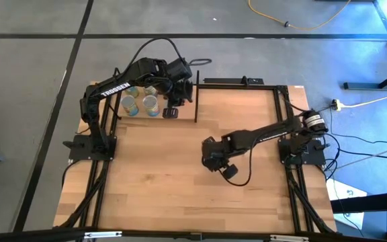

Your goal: Pick and place cans onto a shelf

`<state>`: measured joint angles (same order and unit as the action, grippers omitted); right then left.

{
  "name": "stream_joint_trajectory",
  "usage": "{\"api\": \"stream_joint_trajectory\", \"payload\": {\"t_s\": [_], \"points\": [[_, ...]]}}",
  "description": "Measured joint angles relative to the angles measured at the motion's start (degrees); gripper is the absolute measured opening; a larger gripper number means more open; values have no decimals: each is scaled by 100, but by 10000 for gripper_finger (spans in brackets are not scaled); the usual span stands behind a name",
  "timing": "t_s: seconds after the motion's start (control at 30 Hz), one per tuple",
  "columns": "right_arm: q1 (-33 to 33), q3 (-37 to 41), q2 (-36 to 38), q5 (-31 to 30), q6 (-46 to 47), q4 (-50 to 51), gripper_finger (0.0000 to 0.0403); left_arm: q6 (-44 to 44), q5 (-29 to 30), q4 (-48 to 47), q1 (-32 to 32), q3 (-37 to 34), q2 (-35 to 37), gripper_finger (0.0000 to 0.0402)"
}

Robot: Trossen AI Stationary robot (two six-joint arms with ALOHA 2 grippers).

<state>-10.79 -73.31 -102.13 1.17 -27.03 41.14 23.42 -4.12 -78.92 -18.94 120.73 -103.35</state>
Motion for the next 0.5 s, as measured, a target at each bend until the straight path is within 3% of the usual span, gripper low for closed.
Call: {"api": "stream_joint_trajectory", "payload": {"t_s": [0.3, 0.5], "points": [[-88, -1517, 117, -7, 431, 1474, 68, 833, -58, -315, 0, -2, 0, 37], [-296, -2729, 392, -5, 629, 2452, 68, 1164, -794, -301, 117, -183, -9, 37]]}}
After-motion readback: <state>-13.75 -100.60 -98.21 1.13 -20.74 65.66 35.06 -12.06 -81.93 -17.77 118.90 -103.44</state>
